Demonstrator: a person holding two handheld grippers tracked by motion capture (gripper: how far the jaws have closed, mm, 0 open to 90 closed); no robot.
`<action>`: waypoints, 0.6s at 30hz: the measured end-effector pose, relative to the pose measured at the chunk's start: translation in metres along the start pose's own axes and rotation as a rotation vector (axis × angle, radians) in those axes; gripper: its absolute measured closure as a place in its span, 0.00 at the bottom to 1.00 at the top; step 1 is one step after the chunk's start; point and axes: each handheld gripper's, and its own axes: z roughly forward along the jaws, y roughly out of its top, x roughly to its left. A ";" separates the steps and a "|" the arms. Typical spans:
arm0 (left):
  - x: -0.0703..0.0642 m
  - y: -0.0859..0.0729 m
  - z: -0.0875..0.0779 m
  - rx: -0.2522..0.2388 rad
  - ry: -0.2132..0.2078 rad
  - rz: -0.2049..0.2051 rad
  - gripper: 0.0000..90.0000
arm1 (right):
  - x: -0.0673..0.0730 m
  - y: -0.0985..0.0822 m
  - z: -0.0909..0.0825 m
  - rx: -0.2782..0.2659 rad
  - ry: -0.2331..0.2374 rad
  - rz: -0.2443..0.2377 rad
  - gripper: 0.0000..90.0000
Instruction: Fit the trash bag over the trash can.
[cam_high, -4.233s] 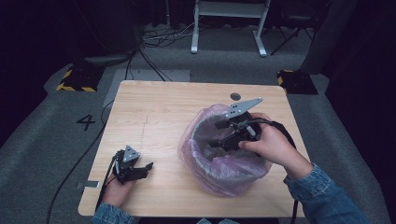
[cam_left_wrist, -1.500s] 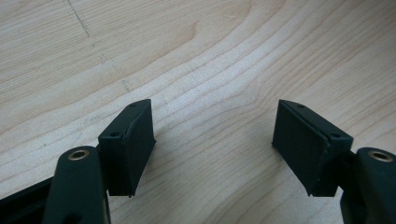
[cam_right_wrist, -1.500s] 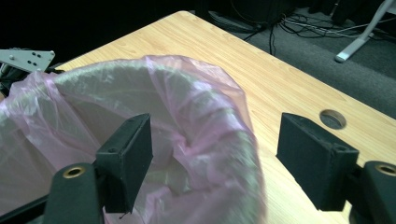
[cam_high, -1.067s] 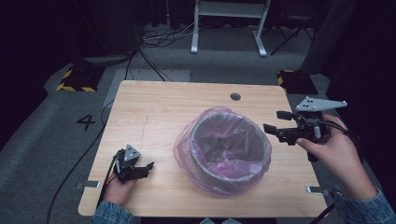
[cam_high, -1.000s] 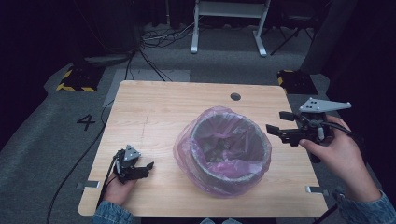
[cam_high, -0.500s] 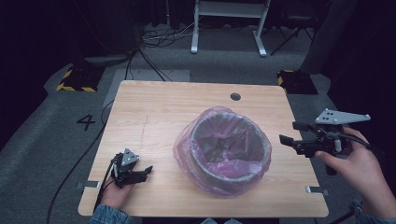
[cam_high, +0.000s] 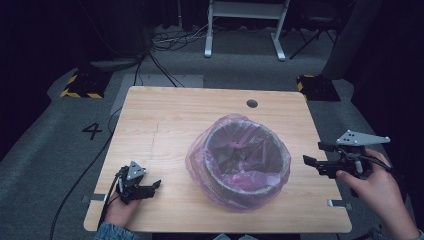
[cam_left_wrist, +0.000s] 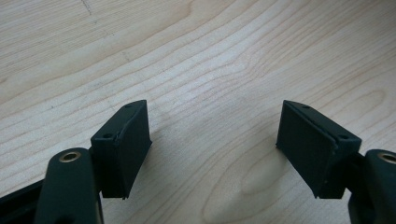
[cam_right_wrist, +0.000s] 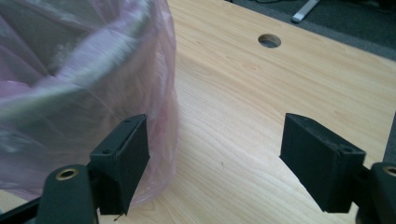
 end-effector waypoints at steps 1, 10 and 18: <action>0.000 0.000 0.000 -0.001 -0.001 0.000 0.28 | -0.002 -0.004 0.002 -0.003 -0.003 0.011 0.27; 0.000 0.000 0.000 0.001 -0.005 0.001 0.28 | -0.015 -0.030 0.013 -0.089 -0.089 0.091 0.23; 0.000 0.000 0.000 0.002 -0.007 0.003 0.28 | -0.025 -0.060 0.033 -0.136 -0.144 0.133 0.23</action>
